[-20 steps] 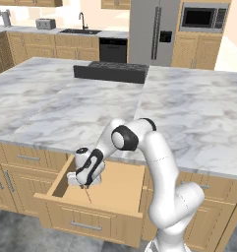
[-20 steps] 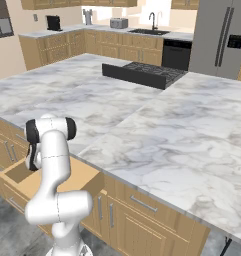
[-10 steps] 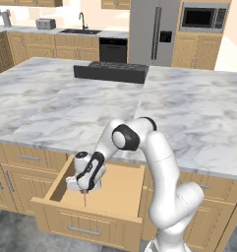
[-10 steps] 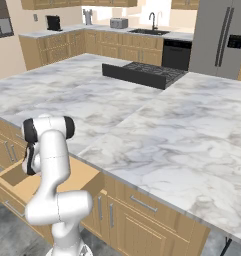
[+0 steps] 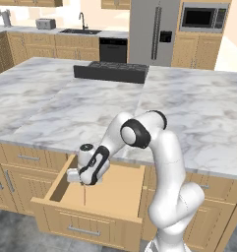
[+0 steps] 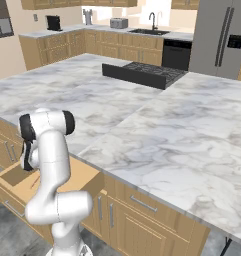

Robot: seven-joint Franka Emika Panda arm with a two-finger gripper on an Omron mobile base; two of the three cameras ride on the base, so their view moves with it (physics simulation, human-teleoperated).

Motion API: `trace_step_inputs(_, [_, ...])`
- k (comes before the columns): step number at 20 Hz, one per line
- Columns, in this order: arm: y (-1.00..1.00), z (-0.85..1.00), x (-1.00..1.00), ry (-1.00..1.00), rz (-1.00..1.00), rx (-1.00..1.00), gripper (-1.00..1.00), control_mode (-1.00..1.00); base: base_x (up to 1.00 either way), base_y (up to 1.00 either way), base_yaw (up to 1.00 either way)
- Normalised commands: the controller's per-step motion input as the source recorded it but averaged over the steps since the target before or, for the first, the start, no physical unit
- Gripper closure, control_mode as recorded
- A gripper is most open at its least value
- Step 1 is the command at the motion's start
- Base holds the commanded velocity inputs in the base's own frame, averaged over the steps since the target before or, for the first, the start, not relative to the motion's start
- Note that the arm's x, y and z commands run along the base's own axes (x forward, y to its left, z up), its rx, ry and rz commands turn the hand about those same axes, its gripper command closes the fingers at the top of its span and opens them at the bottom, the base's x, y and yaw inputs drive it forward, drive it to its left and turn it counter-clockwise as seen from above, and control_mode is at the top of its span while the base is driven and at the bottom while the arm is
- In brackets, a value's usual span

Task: Take a straw from the drawer in front and place it inside the glass cup on the dining counter.

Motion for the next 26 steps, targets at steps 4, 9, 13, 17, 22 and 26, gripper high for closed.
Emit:
trace_step_inputs(4, [-0.07,0.5,0.0,-0.01,0.04,0.09,1.0,-1.0,0.0,0.0,0.0])
trace_step_inputs(9, [-0.05,0.55,0.0,0.0,0.03,0.07,1.0,-1.0,0.0,0.0,0.0])
trace_step_inputs(13, [-0.08,0.52,-0.08,0.0,0.03,0.07,1.0,-1.0,0.0,0.0,0.0])
trace_step_inputs(17, [-0.09,0.85,-0.24,0.0,0.04,0.08,1.0,-1.0,0.0,0.0,0.0])
trace_step_inputs(22, [-0.12,1.0,-0.39,0.0,0.03,0.06,1.0,-1.0,0.0,0.0,0.0])
trace_step_inputs(26, [-0.2,0.94,-0.6,0.0,0.02,0.05,1.0,-1.0,0.0,0.0,0.0])
